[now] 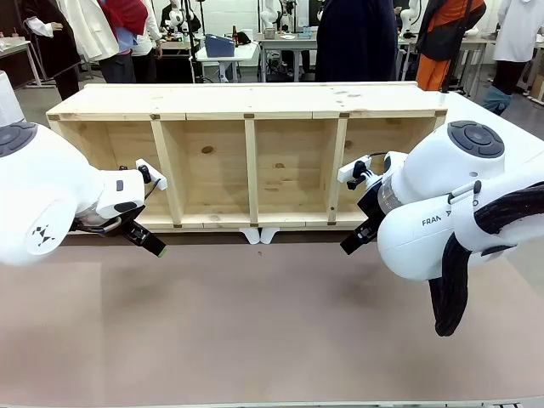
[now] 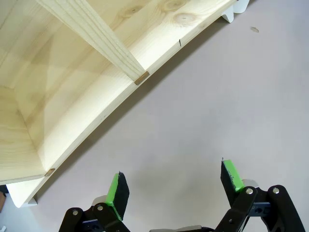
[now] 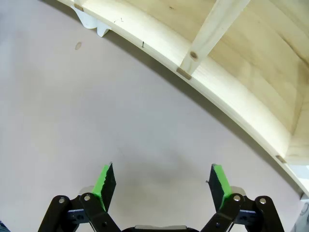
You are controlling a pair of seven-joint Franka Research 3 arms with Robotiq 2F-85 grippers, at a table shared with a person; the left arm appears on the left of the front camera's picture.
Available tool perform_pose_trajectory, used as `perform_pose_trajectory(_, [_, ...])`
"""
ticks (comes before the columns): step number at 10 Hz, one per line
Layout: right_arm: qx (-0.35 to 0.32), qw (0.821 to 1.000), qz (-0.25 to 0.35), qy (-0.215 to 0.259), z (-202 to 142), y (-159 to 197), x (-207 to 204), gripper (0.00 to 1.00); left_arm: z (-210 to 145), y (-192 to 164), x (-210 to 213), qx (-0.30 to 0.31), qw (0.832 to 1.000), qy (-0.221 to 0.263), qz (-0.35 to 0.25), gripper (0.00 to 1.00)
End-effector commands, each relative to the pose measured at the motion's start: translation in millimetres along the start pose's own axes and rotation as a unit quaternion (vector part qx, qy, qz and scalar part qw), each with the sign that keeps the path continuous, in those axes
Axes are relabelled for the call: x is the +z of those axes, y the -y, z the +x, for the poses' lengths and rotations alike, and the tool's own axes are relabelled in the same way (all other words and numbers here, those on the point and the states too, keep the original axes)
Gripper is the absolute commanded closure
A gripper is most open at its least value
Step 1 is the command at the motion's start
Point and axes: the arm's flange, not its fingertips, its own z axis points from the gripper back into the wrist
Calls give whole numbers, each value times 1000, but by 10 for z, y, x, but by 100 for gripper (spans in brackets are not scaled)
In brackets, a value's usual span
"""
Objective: Perform cable management.
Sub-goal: When the cord part of the Power Cable appears at the lower middle area of the table and stops, grasp the cord part of the Power Cable.
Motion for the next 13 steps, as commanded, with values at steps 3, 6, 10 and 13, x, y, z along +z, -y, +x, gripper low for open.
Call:
perform_pose_trajectory(3, [0, 1000, 0, 0, 0, 1, 0, 0, -4, -11, 0, 2, 1000, 0, 0, 0])
perform_pose_trajectory(6, [-8, 1000, -1, 5, -148, 96, 243, 0, -37, 46, 96, -4, 1000, -1, 7, 0])
perform_pose_trajectory(10, [-30, 997, -38, 53, -598, 161, 1060, 0, -470, 296, 861, -16, 999, 28, 29, 0])
perform_pose_trajectory(13, [-42, 995, -64, 59, -835, 166, 1457, 0, -786, 458, 1382, 19, 996, 60, 68, 0])
